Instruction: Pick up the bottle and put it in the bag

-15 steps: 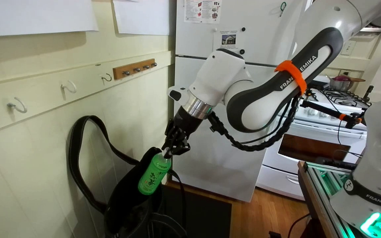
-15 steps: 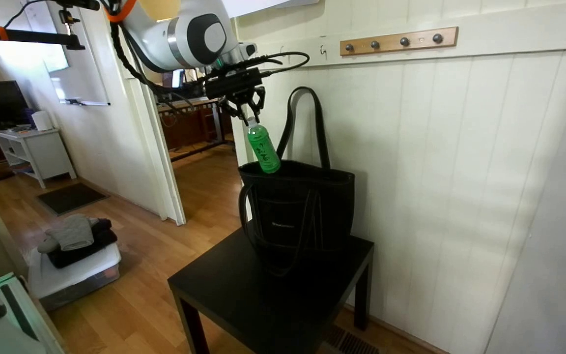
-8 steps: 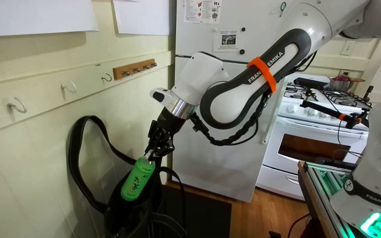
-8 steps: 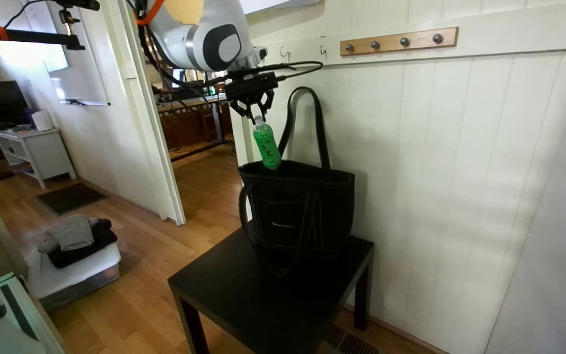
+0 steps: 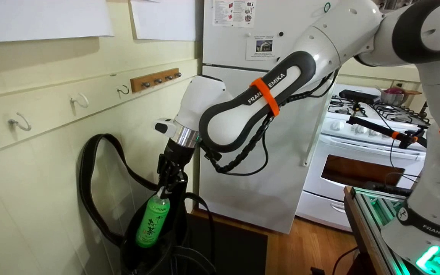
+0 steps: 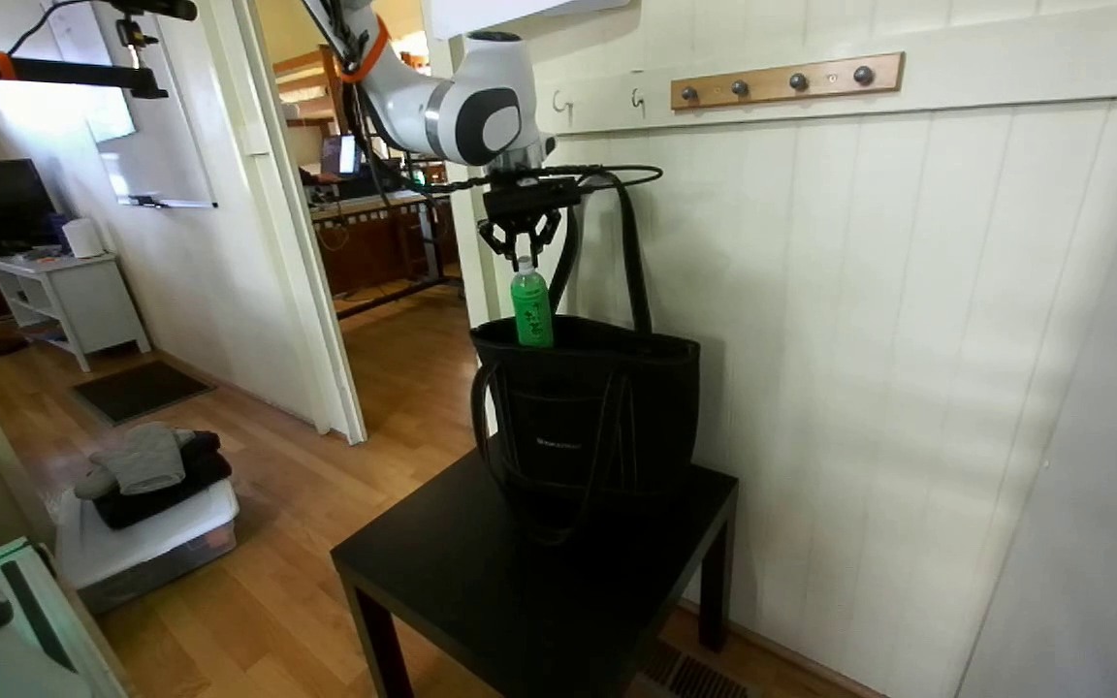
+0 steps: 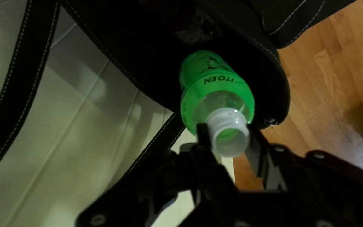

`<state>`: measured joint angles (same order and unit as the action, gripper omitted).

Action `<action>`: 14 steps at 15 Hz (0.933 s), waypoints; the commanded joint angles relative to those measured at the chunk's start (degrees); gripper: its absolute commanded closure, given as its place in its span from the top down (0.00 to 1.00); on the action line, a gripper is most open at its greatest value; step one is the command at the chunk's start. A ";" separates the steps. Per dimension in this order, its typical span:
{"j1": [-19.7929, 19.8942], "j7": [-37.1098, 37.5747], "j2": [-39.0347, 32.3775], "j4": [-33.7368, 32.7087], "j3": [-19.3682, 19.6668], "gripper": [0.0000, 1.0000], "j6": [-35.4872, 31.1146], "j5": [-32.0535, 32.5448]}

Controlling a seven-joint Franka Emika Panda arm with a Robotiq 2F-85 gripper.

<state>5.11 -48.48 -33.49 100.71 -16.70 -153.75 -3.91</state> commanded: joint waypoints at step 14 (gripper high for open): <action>-9.54 -0.24 -26.85 -35.84 3.54 0.08 17.95 7.45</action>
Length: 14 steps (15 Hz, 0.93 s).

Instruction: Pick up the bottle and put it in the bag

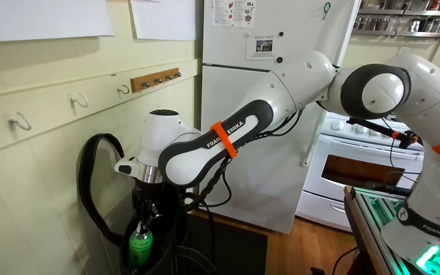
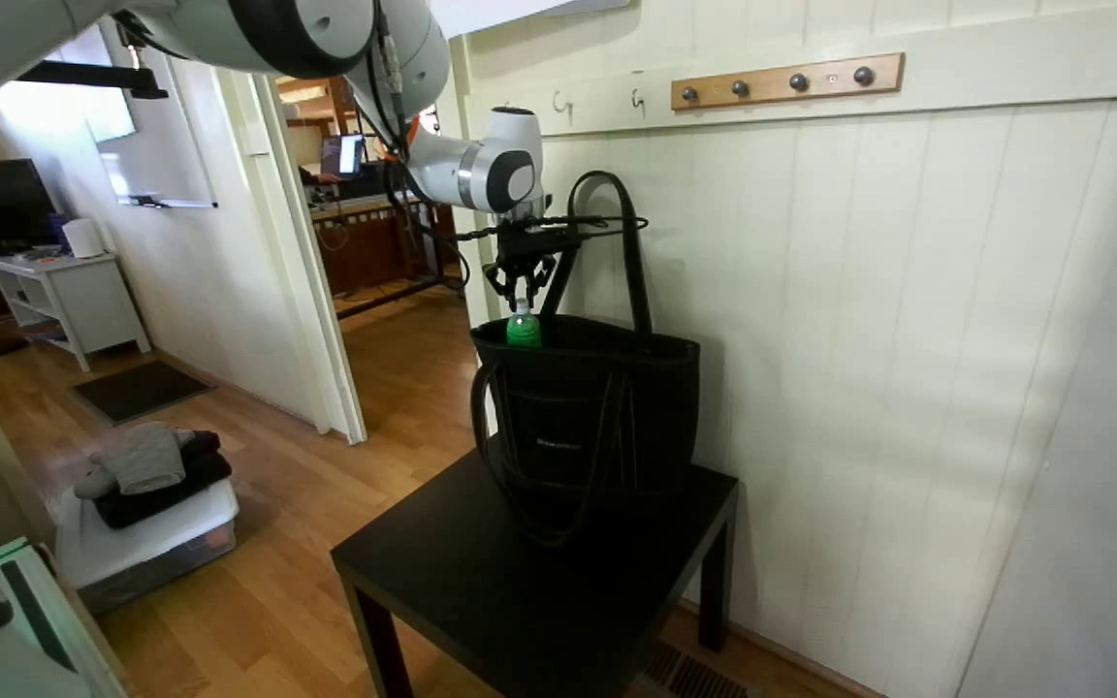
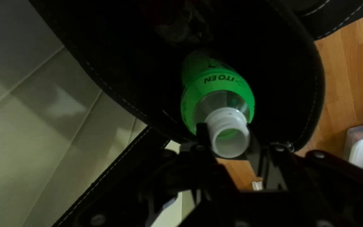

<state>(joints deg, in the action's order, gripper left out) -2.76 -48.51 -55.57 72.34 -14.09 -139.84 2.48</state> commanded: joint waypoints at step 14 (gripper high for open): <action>-5.02 0.04 -13.09 -21.99 1.92 1.00 14.64 0.51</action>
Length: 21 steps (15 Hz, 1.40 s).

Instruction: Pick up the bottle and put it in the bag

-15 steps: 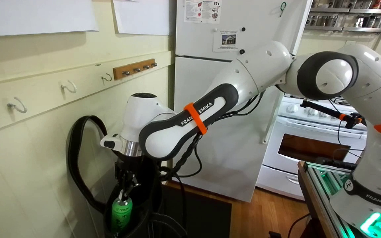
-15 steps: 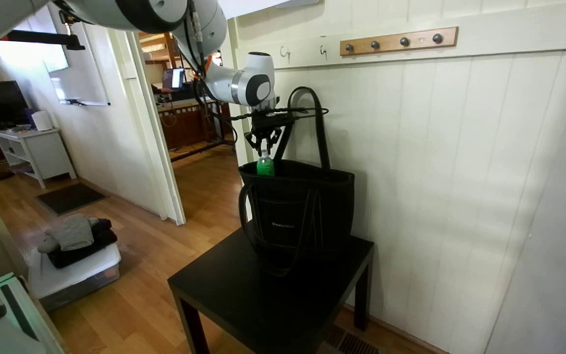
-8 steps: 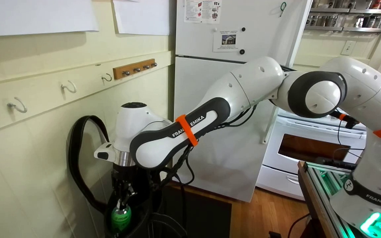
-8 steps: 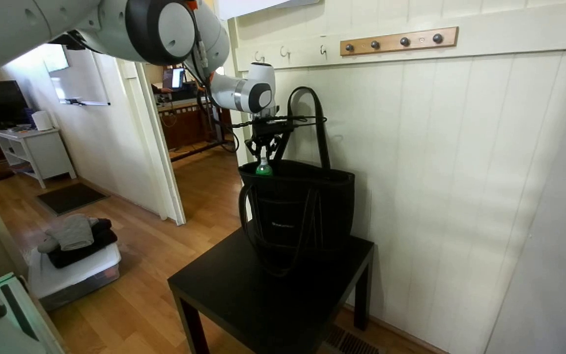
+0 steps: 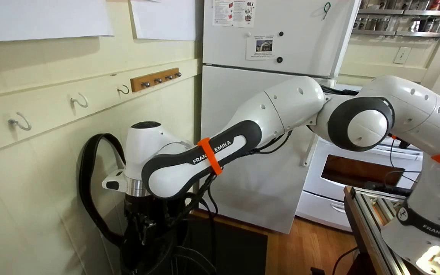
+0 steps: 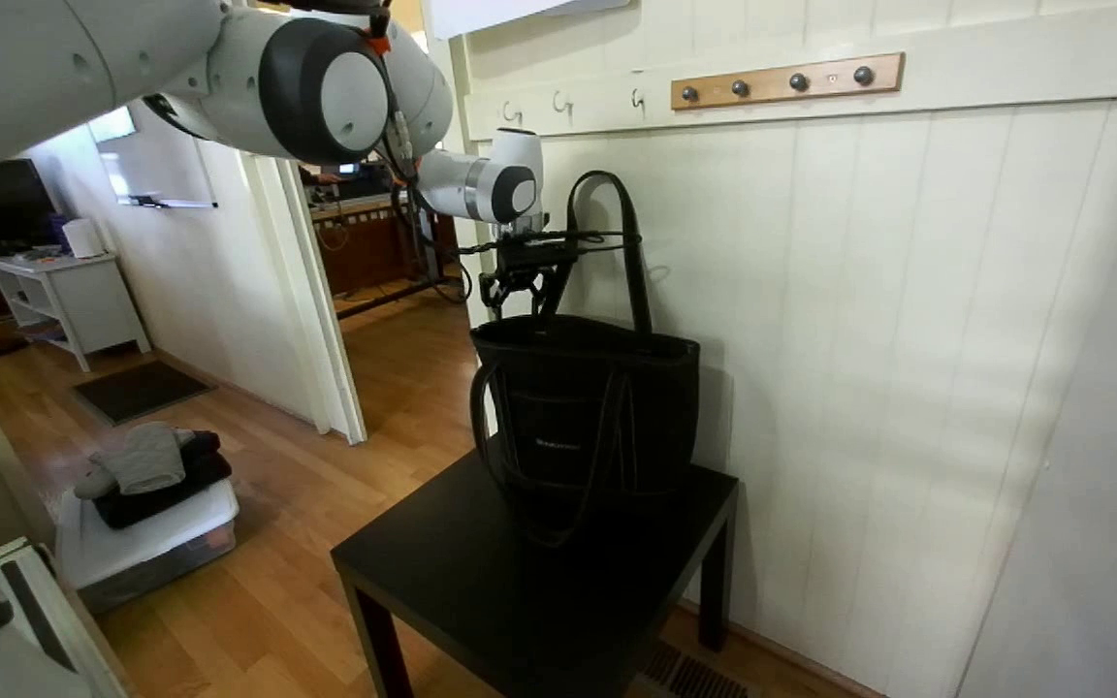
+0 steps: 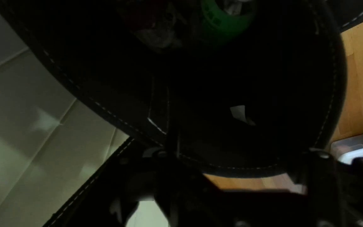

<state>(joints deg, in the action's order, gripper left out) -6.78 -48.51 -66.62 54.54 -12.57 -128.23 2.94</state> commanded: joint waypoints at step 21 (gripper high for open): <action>-0.49 2.15 -6.21 -5.65 1.37 1.00 5.49 -0.25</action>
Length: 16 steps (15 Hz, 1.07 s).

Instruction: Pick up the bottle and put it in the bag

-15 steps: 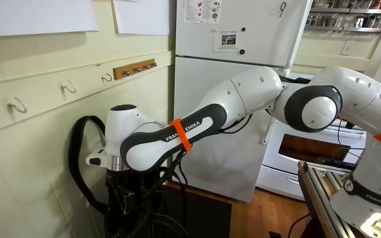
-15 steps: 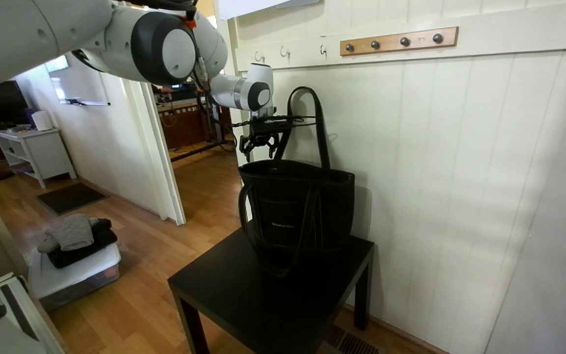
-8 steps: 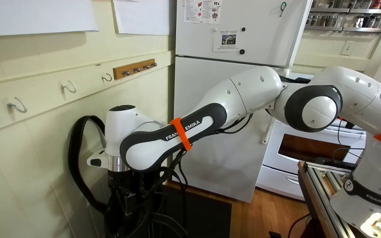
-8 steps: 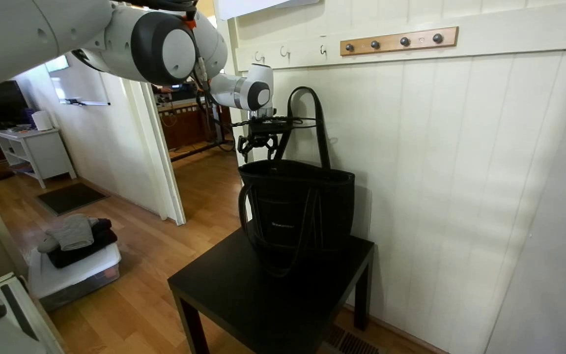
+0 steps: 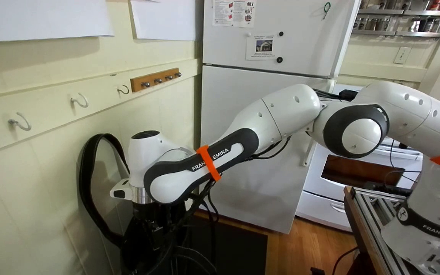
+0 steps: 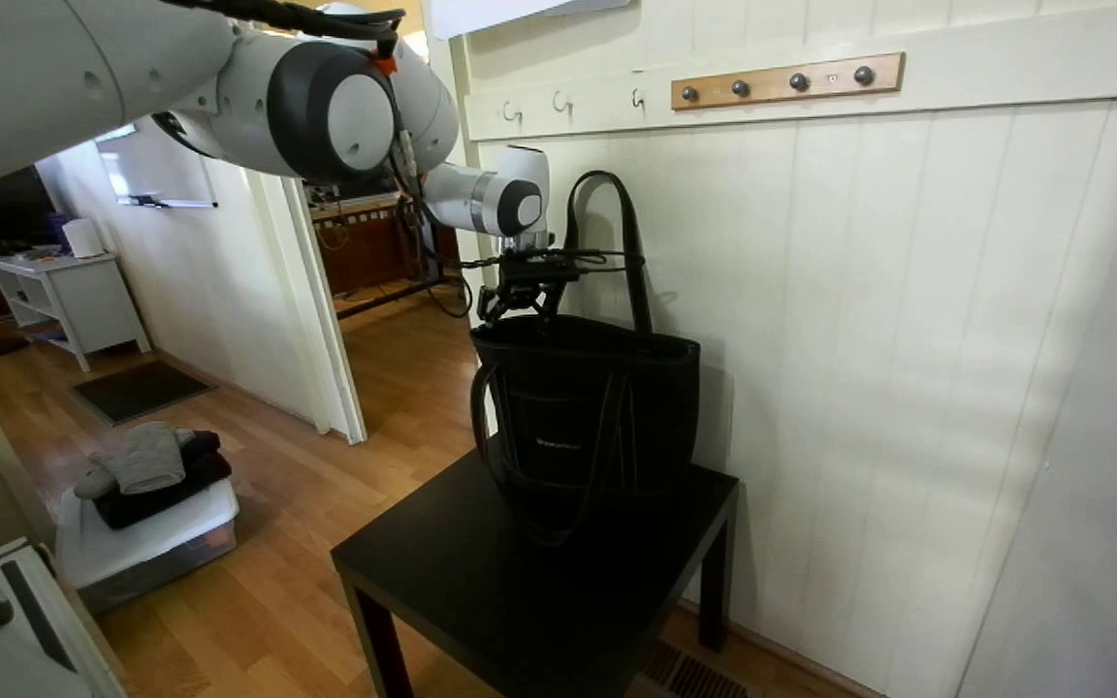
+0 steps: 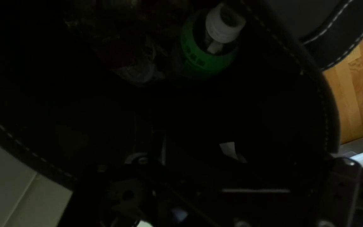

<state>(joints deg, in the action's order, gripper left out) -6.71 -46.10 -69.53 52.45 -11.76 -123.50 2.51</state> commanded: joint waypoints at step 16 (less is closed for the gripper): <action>-1.21 -3.51 -11.86 -13.01 0.23 0.27 0.60 0.21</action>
<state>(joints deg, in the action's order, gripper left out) -7.64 -48.73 -79.13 43.07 -11.52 -124.45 2.60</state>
